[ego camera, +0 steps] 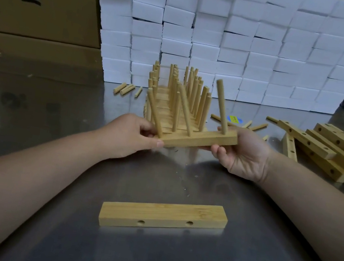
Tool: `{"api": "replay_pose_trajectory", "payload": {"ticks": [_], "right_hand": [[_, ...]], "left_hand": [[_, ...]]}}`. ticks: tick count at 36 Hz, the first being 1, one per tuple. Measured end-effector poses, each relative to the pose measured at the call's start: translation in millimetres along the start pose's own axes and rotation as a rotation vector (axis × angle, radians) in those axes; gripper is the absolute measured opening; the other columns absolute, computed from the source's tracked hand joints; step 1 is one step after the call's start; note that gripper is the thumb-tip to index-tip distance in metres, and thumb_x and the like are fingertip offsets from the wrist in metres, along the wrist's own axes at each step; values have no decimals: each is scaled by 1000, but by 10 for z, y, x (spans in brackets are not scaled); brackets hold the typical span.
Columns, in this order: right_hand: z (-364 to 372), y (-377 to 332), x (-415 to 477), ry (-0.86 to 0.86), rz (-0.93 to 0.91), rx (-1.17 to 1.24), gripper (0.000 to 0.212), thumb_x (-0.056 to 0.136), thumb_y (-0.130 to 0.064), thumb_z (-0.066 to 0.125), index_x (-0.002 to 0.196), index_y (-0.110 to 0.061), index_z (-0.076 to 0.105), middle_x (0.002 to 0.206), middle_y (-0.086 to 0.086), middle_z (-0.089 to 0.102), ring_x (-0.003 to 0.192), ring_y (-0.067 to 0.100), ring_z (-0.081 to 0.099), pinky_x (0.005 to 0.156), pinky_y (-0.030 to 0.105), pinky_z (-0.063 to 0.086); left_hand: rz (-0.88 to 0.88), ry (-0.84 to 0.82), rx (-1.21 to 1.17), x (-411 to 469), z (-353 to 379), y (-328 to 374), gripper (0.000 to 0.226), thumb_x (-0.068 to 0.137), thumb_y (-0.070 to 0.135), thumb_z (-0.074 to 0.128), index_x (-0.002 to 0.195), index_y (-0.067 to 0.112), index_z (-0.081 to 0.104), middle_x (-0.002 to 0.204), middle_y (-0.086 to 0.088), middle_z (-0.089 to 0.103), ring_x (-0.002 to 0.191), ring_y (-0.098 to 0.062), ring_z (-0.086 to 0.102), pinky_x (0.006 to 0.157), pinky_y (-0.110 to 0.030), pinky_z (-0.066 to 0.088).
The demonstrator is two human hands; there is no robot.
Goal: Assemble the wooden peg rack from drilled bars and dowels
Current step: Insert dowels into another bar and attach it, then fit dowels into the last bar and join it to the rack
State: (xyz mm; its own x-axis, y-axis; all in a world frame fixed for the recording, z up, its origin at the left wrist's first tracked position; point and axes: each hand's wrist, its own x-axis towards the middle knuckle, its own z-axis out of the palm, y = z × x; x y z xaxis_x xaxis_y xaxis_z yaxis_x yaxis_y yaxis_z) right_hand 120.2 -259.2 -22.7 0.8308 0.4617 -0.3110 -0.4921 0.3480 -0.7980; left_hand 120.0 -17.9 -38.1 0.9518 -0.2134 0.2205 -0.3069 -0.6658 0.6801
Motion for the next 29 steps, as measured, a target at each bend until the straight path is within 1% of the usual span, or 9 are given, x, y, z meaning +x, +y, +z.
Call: {"api": "replay_pose_trajectory", "payload": {"ticks": [3, 6, 10, 13, 15, 17, 21, 25, 29], "right_hand": [[42, 36, 9, 112, -87, 8, 39, 100, -28, 34, 92, 2, 58, 70, 22, 68, 38, 17, 60, 34, 19, 47], [110, 107, 52, 203, -177, -101, 28, 100, -24, 38, 100, -3, 57, 70, 15, 68, 41, 17, 62, 37, 19, 49], [191, 157, 81, 367, -289, -199, 16, 97, -14, 43, 100, -1, 53, 89, 15, 61, 44, 17, 63, 42, 21, 52], [132, 170, 116, 512, -381, -507, 26, 91, -4, 47, 114, 5, 52, 84, 14, 59, 56, 19, 64, 52, 26, 56], [110, 181, 118, 601, -425, -766, 27, 84, -3, 49, 108, 10, 53, 77, 18, 63, 67, 28, 65, 71, 38, 58], [114, 192, 102, 640, -417, -851, 19, 81, -7, 48, 97, 1, 56, 69, 16, 69, 74, 32, 69, 86, 51, 52], [118, 209, 108, 663, -443, -922, 17, 83, -12, 46, 77, -15, 62, 51, -7, 63, 73, 27, 70, 82, 49, 54], [132, 242, 87, 675, -447, -1000, 42, 82, -15, 50, 124, -16, 56, 69, -5, 68, 76, 18, 68, 82, 39, 54], [153, 245, 65, 652, -481, -1088, 47, 83, -15, 54, 130, -15, 53, 116, -4, 63, 103, 15, 59, 97, 38, 46]], "left_hand": [[-29, 13, 45, 34, -97, -74, 10, 76, 37, 72, 80, 28, 68, 68, 10, 61, 61, -3, 52, 53, -13, 38], [-26, 26, 80, 53, -134, -126, 11, 75, 36, 73, 71, 29, 66, 64, 9, 60, 57, -3, 50, 46, -6, 35], [-40, 23, 161, 79, -118, -149, 14, 76, 39, 72, 76, 30, 61, 70, 10, 60, 62, -3, 53, 48, -8, 36], [-57, 46, 184, 101, -108, -165, 16, 77, 41, 71, 82, 31, 60, 73, 14, 59, 66, 0, 53, 51, -12, 34], [-64, 58, 198, 109, -94, -171, 18, 77, 41, 71, 84, 29, 60, 69, 12, 57, 62, -2, 51, 49, -14, 33], [-72, 78, 216, 116, -78, -162, 21, 77, 41, 71, 85, 26, 58, 68, 9, 54, 59, -4, 48, 48, -18, 32], [-108, 139, 194, 122, -75, -138, 27, 74, 39, 74, 81, 27, 51, 74, 6, 56, 62, -7, 50, 49, -20, 32], [-110, 149, 208, 112, -52, -133, 23, 75, 37, 73, 78, 22, 56, 70, 6, 56, 60, -6, 49, 49, -20, 31], [-86, 147, 218, 89, -38, -127, 21, 76, 34, 72, 73, 19, 58, 66, 6, 56, 59, -8, 49, 49, -21, 32]]}}
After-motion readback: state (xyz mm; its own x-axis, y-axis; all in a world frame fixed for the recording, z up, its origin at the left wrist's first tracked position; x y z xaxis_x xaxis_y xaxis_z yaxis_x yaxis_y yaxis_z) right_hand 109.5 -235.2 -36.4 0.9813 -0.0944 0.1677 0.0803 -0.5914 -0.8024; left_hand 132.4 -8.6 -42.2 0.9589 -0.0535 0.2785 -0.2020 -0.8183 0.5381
